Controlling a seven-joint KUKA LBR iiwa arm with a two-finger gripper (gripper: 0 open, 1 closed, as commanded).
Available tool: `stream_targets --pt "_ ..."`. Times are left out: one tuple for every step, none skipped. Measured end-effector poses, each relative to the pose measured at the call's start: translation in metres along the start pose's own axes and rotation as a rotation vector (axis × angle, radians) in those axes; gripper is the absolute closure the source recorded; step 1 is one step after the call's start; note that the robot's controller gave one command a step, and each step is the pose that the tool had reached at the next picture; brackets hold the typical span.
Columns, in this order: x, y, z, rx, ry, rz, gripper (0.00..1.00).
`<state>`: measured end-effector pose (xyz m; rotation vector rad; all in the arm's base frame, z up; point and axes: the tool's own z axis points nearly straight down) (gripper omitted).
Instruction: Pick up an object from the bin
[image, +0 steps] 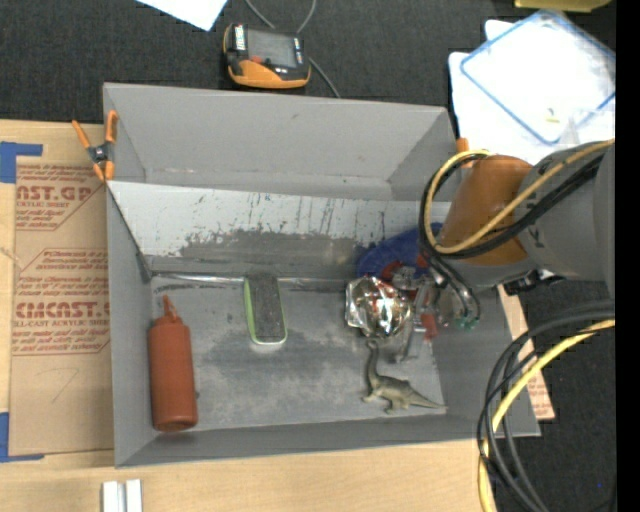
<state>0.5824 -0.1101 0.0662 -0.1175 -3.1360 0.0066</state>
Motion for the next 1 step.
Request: stream_targets --pt "-0.0015 -0.0071 0.004 -0.003 0.002 -0.018 1.0"
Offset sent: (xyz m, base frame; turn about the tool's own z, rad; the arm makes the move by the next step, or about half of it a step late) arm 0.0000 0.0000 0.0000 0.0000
